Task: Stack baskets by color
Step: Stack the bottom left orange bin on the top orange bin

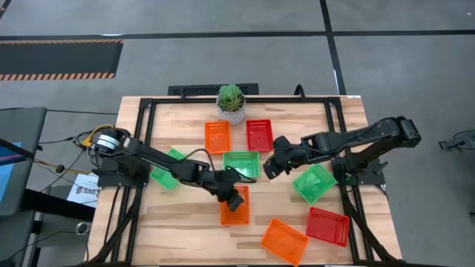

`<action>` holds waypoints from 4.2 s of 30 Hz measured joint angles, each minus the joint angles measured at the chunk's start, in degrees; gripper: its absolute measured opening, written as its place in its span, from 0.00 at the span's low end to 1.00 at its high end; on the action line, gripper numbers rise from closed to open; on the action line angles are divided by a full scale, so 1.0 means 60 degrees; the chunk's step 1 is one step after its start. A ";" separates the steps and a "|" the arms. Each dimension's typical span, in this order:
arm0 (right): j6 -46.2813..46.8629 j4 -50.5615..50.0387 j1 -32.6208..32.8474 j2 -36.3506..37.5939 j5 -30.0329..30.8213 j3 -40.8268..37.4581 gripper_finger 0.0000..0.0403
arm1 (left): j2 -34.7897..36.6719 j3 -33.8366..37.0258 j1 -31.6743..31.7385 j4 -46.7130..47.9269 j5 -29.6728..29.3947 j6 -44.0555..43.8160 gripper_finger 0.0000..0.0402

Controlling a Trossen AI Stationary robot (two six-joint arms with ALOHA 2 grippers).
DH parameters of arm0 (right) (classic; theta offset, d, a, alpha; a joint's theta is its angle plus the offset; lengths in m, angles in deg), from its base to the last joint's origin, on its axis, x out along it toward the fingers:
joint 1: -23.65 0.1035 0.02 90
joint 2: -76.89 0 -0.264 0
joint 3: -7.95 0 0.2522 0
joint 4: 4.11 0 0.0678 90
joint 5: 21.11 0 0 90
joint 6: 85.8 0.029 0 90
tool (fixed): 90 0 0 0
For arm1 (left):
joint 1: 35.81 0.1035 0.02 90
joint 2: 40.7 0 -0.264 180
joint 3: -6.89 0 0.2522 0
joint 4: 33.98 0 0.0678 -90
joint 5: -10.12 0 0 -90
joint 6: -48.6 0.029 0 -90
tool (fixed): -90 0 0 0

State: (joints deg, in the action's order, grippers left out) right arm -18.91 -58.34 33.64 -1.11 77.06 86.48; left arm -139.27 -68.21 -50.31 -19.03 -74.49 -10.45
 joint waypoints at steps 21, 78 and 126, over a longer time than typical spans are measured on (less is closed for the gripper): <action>0.2846 0.2445 0.2202 -0.3300 0.0829 0.0482 0.49 | 0.5254 -0.0007 -0.0274 0.3531 -0.2230 0.1238 0.00; 0.2070 0.1348 0.1488 -0.3740 0.1094 0.2422 0.02 | 0.7421 -0.0004 -0.0608 0.5723 -0.3466 0.0231 0.00; 0.0516 0.5014 -0.3166 -0.5273 0.1877 0.2449 0.01 | 0.8934 -0.0007 -0.0606 0.7473 -0.5724 -0.0277 0.00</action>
State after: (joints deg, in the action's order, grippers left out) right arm -15.81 -28.25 14.65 -32.75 88.32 101.18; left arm -85.67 -68.26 -53.94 25.80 -108.84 -12.11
